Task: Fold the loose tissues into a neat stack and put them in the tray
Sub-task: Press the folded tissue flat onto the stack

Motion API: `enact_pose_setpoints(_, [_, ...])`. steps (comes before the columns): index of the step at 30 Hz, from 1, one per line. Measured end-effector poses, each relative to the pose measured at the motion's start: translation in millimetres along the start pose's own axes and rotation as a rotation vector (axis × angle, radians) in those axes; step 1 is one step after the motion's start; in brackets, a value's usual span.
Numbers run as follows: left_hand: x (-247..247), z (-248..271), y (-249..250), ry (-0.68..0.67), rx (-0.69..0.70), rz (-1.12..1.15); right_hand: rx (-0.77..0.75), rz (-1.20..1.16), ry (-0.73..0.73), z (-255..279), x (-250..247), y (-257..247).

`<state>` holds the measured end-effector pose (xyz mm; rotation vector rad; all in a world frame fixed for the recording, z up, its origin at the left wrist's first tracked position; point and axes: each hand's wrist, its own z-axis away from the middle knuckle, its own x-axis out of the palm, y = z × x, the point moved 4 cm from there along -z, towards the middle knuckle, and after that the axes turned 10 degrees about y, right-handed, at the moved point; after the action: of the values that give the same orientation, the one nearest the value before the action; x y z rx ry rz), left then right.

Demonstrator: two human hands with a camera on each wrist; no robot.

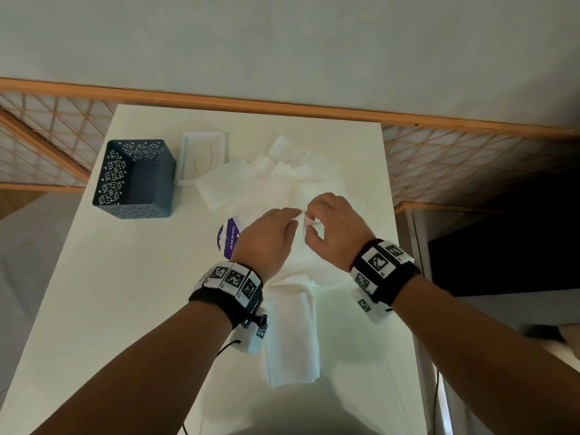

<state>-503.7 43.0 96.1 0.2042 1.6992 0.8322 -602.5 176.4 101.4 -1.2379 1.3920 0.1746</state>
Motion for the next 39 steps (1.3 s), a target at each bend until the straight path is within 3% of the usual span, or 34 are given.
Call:
enact_pose_setpoints(3, [-17.7,4.4,11.4,0.042,-0.015,0.038,0.153,-0.108,0.058,1.0,-19.8,-4.9])
enact_pose_setpoints(7, [-42.2,16.0,18.2,0.109,-0.184,0.26,0.451,-0.442,0.12,12.2,-45.9,-8.9])
enact_pose_setpoints(13, [-61.7,36.5,29.8,0.012,-0.658,0.914,0.831,-0.838,0.068,39.8,-53.5,-8.8])
enact_pose_setpoints(19, [-75.6,55.6,40.7,-0.025,-0.788,1.156,1.09,-1.137,0.046,63.1,-55.3,-34.0])
enact_pose_setpoints(23, [-86.5,68.5,52.8,-0.043,-0.769,1.208,1.101,-1.239,-0.03,81.3,-59.0,-51.6])
enact_pose_setpoints(28, [-97.0,79.9,51.1,0.023,-0.747,1.177,0.943,-1.25,-0.033,92.1,-67.0,-61.7])
enact_pose_setpoints(34, [-117.5,95.7,57.0,0.143,-0.536,0.797,0.775,-1.011,0.126,93.3,-90.3,-73.3])
enact_pose_setpoints(39, [-125.2,105.2,62.1,0.194,-0.338,0.613,0.677,-0.889,0.154,99.2,-100.0,-79.0])
